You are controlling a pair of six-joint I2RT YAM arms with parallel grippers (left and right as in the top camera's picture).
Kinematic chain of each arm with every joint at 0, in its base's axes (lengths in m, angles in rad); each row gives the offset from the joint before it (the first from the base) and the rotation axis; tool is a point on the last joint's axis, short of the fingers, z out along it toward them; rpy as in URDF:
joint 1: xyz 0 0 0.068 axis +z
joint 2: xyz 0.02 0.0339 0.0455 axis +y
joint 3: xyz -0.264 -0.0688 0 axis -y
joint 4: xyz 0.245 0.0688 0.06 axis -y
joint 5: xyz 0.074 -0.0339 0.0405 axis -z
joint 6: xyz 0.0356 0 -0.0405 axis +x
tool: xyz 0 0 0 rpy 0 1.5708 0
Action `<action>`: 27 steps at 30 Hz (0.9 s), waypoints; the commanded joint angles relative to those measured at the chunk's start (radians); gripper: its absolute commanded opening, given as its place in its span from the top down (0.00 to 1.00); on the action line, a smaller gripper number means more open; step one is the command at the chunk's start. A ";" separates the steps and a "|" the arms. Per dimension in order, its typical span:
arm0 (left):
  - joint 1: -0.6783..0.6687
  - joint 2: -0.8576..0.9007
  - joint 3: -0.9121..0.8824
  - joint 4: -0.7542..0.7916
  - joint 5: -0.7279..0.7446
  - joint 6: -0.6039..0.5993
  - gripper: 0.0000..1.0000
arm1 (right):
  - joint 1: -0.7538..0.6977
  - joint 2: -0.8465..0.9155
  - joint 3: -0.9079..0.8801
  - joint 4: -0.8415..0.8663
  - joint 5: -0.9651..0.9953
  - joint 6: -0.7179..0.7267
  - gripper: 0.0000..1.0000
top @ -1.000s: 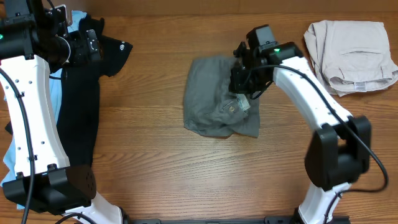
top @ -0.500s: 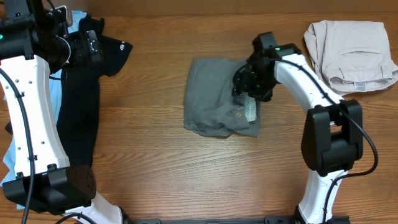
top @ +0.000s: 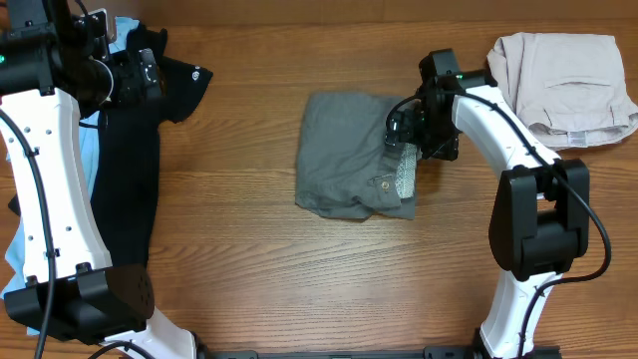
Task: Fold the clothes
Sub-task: 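Carry the folded shorts right and place them on the beige stack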
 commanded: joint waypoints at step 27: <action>-0.055 0.004 0.023 -0.003 0.012 0.026 0.00 | 0.007 -0.003 -0.174 0.267 -0.444 -0.033 0.96</action>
